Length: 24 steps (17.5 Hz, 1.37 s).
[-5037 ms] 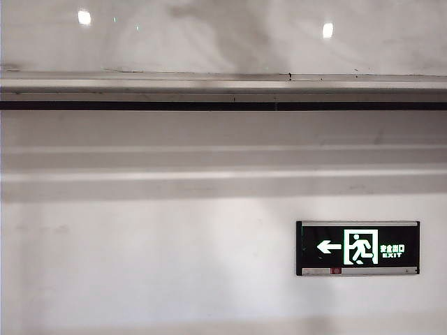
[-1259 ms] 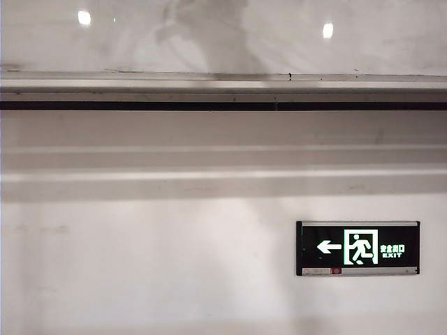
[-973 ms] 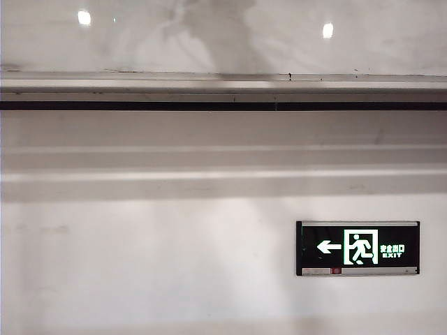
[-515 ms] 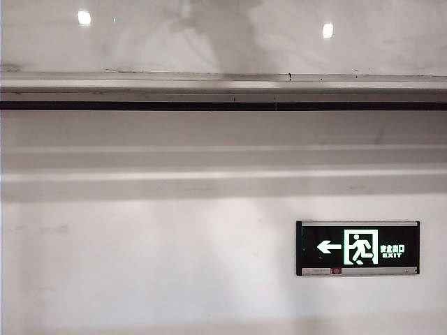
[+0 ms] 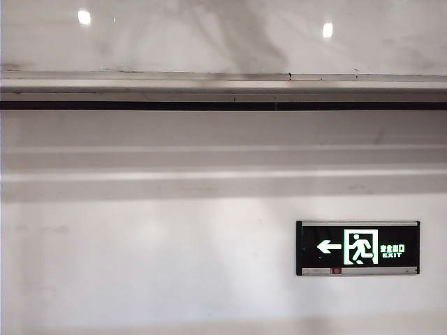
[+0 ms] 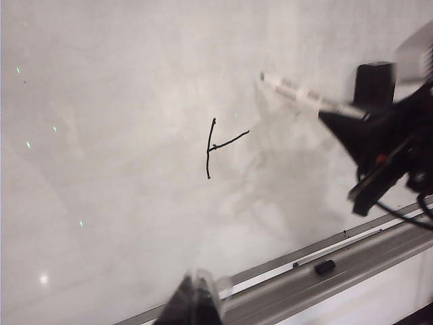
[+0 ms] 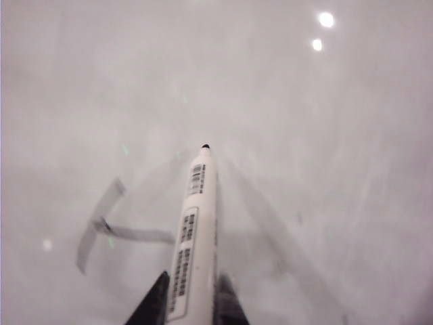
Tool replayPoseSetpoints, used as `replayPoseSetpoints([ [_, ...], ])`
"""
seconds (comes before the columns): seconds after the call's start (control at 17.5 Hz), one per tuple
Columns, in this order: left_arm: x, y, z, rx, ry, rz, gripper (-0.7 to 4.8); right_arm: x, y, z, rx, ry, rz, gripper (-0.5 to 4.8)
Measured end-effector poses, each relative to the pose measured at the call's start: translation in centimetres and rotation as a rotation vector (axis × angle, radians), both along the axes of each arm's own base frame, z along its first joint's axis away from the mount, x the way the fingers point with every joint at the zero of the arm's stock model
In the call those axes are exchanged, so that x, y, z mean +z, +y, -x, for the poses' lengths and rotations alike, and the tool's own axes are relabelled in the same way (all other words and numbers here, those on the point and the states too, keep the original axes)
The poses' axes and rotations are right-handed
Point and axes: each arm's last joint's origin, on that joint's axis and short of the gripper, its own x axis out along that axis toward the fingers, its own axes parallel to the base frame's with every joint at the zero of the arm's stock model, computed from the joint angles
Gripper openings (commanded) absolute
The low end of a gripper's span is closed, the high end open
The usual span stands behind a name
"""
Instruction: Take a marker from the whiteboard tray, write "Hi!" on the whiteboard, and then put the marker back vertically into the whiteboard tray.
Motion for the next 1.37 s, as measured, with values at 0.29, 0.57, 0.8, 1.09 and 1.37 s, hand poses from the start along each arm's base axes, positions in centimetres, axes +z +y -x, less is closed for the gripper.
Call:
replayPoseSetpoints([
  [0.29, 0.0, 0.0, 0.0, 0.000, 0.000, 0.000, -0.07, -1.0, 0.4, -0.7, 0.005, 0.040, 0.038, -0.01],
  [0.57, 0.0, 0.0, 0.0, 0.000, 0.000, 0.000, -0.07, -2.1, 1.0, -1.6, 0.019, 0.060, 0.060, -0.01],
  [0.8, 0.0, 0.0, 0.0, 0.000, 0.000, 0.000, -0.07, -2.3, 0.9, -1.7, 0.017, 0.079, 0.076, -0.01],
  [1.09, 0.0, 0.0, 0.0, 0.000, 0.000, 0.000, -0.07, -2.9, 0.9, -1.8, 0.006, 0.134, 0.116, -0.01],
  [1.37, 0.0, 0.0, 0.0, 0.000, 0.000, 0.000, -0.07, -3.8, 1.0, -1.8, 0.010, 0.223, 0.160, -0.01],
])
